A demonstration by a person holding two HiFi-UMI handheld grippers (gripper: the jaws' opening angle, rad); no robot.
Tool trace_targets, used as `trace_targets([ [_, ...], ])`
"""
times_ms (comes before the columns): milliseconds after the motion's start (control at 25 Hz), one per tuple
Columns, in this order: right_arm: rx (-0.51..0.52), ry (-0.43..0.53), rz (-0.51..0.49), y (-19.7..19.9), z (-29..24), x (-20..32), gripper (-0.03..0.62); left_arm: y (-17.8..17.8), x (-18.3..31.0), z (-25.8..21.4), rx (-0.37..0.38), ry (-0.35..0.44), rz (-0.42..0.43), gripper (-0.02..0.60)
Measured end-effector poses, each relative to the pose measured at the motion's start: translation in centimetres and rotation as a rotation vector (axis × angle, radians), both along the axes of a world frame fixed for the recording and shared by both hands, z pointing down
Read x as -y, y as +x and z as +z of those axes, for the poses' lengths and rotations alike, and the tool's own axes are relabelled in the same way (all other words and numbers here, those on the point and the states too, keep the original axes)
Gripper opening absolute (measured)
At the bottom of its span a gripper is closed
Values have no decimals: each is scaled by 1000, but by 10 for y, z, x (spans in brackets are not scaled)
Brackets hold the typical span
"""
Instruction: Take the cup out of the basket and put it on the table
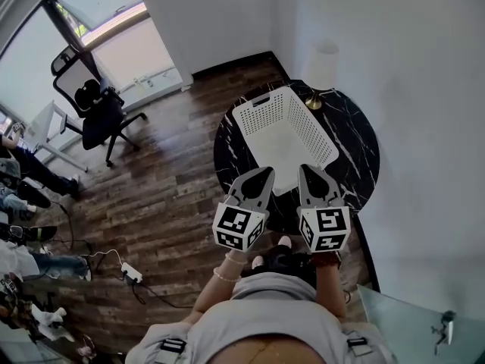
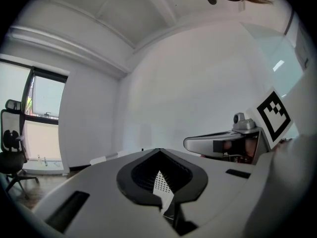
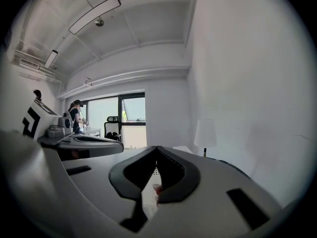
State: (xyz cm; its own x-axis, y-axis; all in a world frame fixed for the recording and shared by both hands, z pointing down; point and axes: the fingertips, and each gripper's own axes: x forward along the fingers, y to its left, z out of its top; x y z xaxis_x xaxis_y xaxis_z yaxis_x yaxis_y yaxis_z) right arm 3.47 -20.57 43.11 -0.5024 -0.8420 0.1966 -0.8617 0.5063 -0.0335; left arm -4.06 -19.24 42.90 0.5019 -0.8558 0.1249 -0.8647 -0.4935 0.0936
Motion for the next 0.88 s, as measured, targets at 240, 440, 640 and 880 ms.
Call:
trace_targets([
  [240,4,0,-60,11,0,32,9,7,26,1,12,-9,-69,5],
  [440,12,-9,-88,17,3,50,10,11,37,1,27,-15,-105,5],
  [640,15,-13,-116,17,6,60,11,14,47,3,31,-20,-122,5],
  [880,23,-19,-110,17,8,73,11,16,61,0,49,-17,-115,5],
])
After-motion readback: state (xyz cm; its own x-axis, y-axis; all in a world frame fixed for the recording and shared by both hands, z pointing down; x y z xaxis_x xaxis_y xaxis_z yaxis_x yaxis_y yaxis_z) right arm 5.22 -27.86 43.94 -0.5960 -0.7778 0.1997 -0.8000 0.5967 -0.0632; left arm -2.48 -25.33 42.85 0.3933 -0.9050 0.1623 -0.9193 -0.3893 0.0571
